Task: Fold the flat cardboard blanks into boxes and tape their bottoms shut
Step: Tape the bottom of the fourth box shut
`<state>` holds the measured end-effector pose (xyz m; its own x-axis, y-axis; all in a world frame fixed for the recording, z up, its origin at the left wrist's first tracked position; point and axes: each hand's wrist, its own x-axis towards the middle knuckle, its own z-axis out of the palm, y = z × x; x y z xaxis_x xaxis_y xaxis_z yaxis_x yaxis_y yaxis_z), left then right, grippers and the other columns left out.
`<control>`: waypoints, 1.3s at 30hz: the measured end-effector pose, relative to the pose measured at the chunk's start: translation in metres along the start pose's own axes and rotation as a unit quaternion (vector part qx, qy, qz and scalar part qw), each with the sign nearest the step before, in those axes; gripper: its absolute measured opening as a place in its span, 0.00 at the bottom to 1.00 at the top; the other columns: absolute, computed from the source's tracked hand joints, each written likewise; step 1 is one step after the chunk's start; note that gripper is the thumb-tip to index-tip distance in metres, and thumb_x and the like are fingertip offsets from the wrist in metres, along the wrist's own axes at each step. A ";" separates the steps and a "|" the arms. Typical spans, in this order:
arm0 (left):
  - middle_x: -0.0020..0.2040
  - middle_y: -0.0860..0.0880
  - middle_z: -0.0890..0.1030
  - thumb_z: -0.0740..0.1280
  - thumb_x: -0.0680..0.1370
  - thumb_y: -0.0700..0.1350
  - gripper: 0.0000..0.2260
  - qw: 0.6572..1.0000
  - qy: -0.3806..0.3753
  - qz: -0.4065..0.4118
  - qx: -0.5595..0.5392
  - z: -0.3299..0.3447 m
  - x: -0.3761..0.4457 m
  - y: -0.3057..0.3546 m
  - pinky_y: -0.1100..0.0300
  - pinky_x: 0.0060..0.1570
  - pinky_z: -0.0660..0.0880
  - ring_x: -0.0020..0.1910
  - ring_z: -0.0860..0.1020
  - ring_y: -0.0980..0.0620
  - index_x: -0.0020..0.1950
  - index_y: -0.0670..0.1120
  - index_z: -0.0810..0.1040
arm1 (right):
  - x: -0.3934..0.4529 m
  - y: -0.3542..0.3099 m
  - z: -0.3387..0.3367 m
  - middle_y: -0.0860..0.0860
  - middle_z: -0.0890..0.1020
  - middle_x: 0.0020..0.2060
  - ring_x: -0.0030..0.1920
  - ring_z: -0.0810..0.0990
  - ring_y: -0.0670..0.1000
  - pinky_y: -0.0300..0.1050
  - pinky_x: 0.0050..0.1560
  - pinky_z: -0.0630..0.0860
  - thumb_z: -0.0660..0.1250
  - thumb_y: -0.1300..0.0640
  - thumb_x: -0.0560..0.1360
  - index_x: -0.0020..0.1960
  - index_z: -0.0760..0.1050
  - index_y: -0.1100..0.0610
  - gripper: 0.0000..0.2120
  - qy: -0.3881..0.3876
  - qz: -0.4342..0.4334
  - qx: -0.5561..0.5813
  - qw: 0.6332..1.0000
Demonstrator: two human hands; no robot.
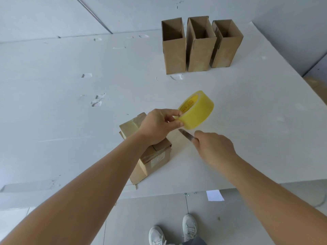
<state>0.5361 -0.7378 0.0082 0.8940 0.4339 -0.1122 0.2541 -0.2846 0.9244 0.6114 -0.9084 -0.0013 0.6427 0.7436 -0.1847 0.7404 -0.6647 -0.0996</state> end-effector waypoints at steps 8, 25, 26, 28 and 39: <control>0.37 0.50 0.79 0.74 0.73 0.44 0.09 1.000 0.007 -0.008 -0.007 0.000 0.002 0.001 0.59 0.42 0.70 0.33 0.70 0.54 0.50 0.55 0.82 | -0.003 -0.005 0.016 0.50 0.76 0.54 0.56 0.73 0.52 0.46 0.55 0.70 0.68 0.44 0.70 0.62 0.72 0.55 0.25 0.069 0.133 0.311 0.939; 0.31 0.54 0.78 0.73 0.73 0.44 0.06 0.997 0.077 -0.013 -0.012 0.003 -0.007 0.008 0.66 0.37 0.73 0.29 0.74 0.59 0.49 0.54 0.82 | 0.003 -0.100 0.027 0.52 0.78 0.34 0.37 0.75 0.49 0.43 0.39 0.72 0.65 0.59 0.74 0.37 0.73 0.58 0.07 0.083 0.246 0.753 0.605; 0.32 0.52 0.79 0.72 0.74 0.43 0.07 0.995 0.093 -0.014 -0.041 0.003 -0.006 0.012 0.68 0.38 0.74 0.29 0.75 0.59 0.51 0.50 0.83 | 0.002 -0.102 0.026 0.52 0.77 0.34 0.37 0.74 0.50 0.43 0.39 0.72 0.65 0.60 0.74 0.37 0.73 0.58 0.07 0.083 0.249 0.764 0.589; 0.34 0.51 0.81 0.71 0.75 0.41 0.09 0.991 0.108 -0.010 -0.082 0.000 -0.005 0.017 0.70 0.38 0.74 0.29 0.76 0.60 0.55 0.46 0.82 | 0.002 -0.101 0.025 0.53 0.77 0.34 0.36 0.74 0.50 0.42 0.38 0.73 0.65 0.60 0.74 0.36 0.72 0.58 0.08 0.082 0.252 0.777 0.571; 0.33 0.47 0.76 0.70 0.76 0.38 0.08 0.970 0.202 0.052 -0.123 -0.029 -0.054 0.014 0.69 0.40 0.72 0.33 0.73 0.56 0.52 0.48 0.83 | -0.001 -0.090 0.022 0.49 0.74 0.30 0.32 0.71 0.47 0.38 0.32 0.68 0.66 0.59 0.74 0.37 0.72 0.56 0.08 0.069 0.261 0.748 0.606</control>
<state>0.4810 -0.7405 0.0378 0.6804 0.7270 0.0927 0.0290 -0.1532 0.9878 0.5400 -0.8505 -0.0132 0.7992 0.3348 -0.4991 -0.5115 -0.0571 -0.8574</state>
